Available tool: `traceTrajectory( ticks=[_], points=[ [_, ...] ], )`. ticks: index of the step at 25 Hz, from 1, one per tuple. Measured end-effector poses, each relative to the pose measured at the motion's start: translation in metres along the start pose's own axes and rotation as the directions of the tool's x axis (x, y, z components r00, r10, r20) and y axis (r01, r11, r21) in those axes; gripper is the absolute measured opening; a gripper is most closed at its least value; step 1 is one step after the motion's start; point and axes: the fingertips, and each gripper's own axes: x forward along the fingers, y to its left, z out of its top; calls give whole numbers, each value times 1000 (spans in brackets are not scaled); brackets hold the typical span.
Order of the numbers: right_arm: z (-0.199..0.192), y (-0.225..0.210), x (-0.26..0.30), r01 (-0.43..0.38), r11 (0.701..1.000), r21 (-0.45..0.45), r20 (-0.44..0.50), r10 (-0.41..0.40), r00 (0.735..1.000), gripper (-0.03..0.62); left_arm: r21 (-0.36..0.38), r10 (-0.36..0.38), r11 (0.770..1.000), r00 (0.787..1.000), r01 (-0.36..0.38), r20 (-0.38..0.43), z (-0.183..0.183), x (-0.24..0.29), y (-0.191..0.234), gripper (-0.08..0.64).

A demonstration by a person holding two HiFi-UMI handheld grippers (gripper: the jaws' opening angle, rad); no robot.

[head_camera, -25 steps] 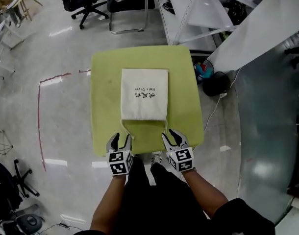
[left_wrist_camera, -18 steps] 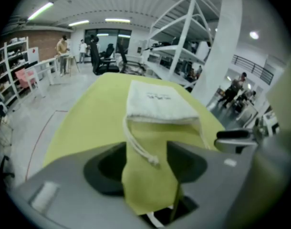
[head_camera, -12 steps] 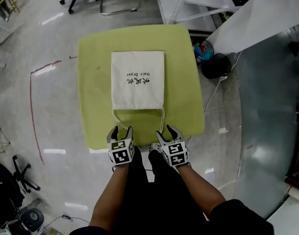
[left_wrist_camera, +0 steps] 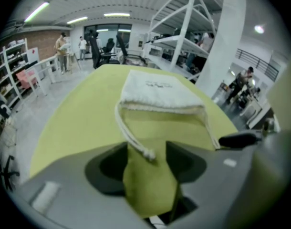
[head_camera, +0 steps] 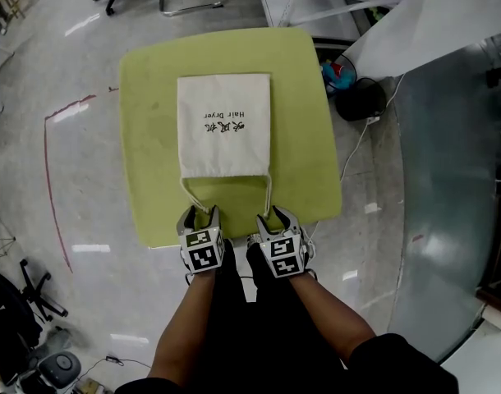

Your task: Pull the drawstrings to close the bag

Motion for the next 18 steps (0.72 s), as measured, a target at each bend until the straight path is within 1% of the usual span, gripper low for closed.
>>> traceTrajectory(
  ticks=[3,5,6,7,9,11,13,16,18],
  points=[
    [-4,2,2,2,1000,-20,-37,-3,999,176,11,42,999,999,-42,-10,-1,1,3,232],
    [-4,2,2,4,1000,-18,-45,-5,999,172,25,76,997,997,-76,-6,-1,1,4,181],
    [-4,2,2,4,1000,-15,-45,-5,999,169,32,85,996,996,-85,1,-1,1,4,176],
    [-4,2,2,5,1000,-11,-44,-5,999,166,37,89,995,996,-89,8,-2,0,5,176],
    [-4,3,2,5,1000,-1,-39,-5,999,138,44,88,995,996,-88,13,-4,0,6,167],
    [-5,4,1,3,1000,10,-35,-2,999,94,44,82,996,997,-82,10,-4,0,6,159],
    [-6,6,2,-1,1000,21,-32,1,999,49,41,79,996,997,-79,7,-4,0,6,123],
    [-9,5,3,-12,999,40,-40,14,999,40,34,82,996,997,-81,-4,-7,0,8,58],
    [-10,3,1,-16,999,43,-46,18,999,38,38,76,996,997,-75,-10,-7,-1,9,43]
  ],
)
